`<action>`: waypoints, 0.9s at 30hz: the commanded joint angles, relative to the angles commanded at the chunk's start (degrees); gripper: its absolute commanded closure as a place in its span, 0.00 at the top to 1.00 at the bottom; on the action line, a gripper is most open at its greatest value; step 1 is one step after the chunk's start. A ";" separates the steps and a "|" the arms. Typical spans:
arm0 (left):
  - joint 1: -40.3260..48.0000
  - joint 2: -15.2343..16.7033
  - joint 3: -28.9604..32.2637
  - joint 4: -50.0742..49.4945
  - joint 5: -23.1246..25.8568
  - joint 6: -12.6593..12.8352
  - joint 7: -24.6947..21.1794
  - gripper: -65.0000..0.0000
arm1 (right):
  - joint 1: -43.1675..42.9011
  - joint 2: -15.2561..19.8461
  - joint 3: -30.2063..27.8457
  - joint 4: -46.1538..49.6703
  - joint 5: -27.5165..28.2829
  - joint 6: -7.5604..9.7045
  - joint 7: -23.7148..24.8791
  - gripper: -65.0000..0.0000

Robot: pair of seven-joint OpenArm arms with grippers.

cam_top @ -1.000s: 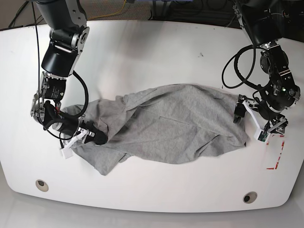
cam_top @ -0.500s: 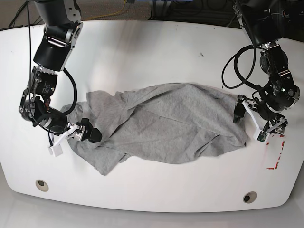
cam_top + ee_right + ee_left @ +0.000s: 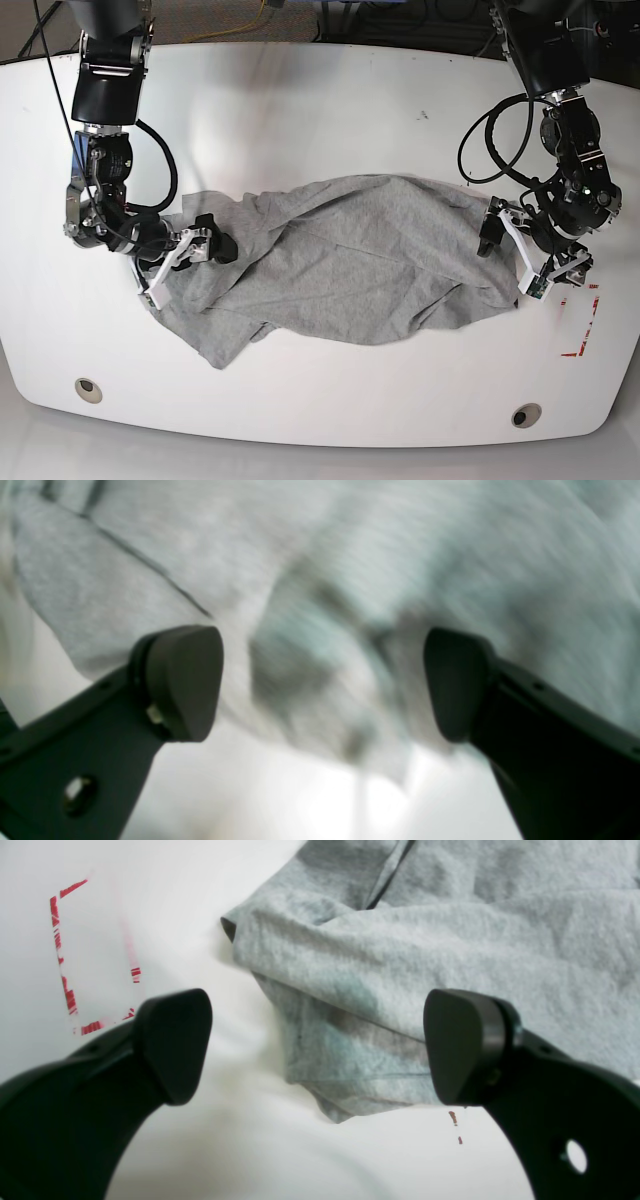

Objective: Layout the t-shirt on the table in an organized manner, then fold the t-shirt properly
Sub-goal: 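Grasp the shirt edge with the right gripper and lift it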

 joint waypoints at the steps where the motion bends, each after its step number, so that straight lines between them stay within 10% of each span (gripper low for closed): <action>1: 0.00 0.00 0.00 -0.26 0.00 0.00 0.00 1.00 | 0.44 -0.09 -0.70 0.00 -1.14 0.00 0.44 0.94; 11: 0.00 -0.09 0.00 -0.70 0.00 0.00 0.00 1.00 | 2.81 -1.58 -4.22 -0.53 -15.12 0.26 5.45 0.89; 27: 0.00 -0.09 0.00 -0.70 0.00 0.00 0.00 1.00 | 5.27 -3.96 -4.04 -7.21 -18.81 3.78 7.56 0.06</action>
